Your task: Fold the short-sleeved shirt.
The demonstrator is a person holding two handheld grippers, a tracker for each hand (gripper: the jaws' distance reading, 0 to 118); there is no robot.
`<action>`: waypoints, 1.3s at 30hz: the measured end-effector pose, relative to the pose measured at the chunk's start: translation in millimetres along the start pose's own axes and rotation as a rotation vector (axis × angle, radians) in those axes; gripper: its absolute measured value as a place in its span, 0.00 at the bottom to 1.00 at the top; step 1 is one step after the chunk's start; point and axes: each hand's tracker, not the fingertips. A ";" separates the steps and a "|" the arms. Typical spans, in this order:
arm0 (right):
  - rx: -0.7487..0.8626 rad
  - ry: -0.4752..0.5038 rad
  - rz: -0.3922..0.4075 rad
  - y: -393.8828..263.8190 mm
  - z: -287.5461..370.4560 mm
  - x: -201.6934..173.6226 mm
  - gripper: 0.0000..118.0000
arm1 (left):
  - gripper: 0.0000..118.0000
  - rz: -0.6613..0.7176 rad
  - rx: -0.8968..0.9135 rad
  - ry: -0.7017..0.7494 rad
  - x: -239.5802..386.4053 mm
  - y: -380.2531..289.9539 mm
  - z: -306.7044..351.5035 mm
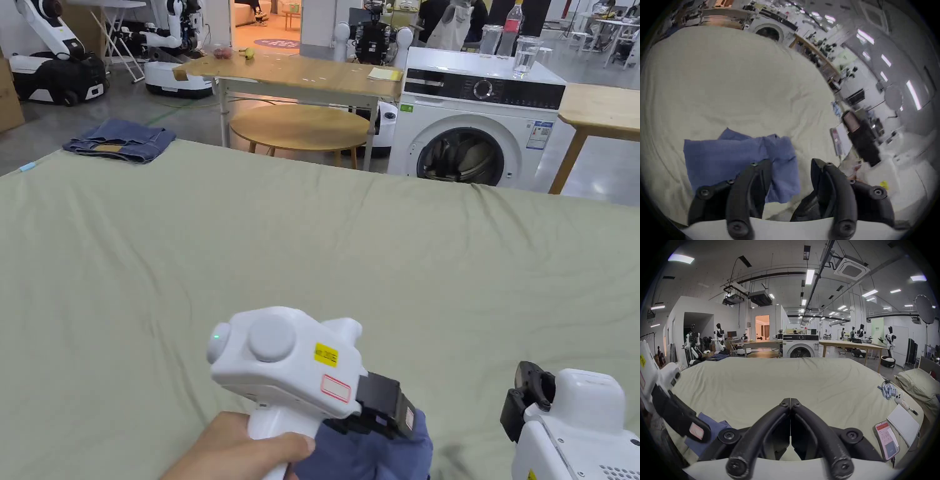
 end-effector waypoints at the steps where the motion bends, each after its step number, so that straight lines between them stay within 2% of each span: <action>1: 0.002 0.000 -0.004 0.0 0.6 0.1 0.00 | 0.38 0.009 0.027 -0.011 -3.6 2.7 4.9; 4: 0.005 0.001 -0.009 -0.1 0.8 -0.6 0.00 | 0.10 -0.011 0.035 0.065 -13.0 2.3 -4.2; 8: 0.004 0.003 -0.010 -0.4 -0.4 -2.6 0.00 | 0.04 0.064 -0.082 -0.056 -30.2 -7.9 -48.5; 11: 0.006 -0.002 -0.008 -1.1 -0.1 -3.4 0.00 | 0.02 0.081 -0.106 -0.136 -37.1 -17.1 -82.4; 17: 0.002 -0.004 -0.011 -2.7 -1.4 -1.4 0.00 | 0.00 0.129 -0.103 -0.122 -56.0 -33.2 -117.9; 22: 0.009 -0.011 -0.021 -1.9 -2.7 -1.3 0.00 | 0.00 0.048 -0.088 -0.093 -41.4 -29.7 -101.1; 26: 0.032 -0.016 -0.012 3.6 -5.6 -6.1 0.00 | 0.00 -0.081 0.085 -0.015 -27.4 -20.7 -55.0; 32: 0.064 -0.024 0.010 17.3 -12.4 -16.5 0.00 | 0.00 -0.305 0.571 0.276 -19.7 -27.5 29.5; 35: 0.091 -0.017 0.007 23.9 -13.0 -21.6 0.00 | 0.00 -0.360 0.788 0.361 -25.4 -36.7 58.6; 39: 0.146 -0.007 0.022 33.4 -12.1 -30.9 0.00 | 0.00 -0.392 0.947 0.544 -33.2 -41.2 77.9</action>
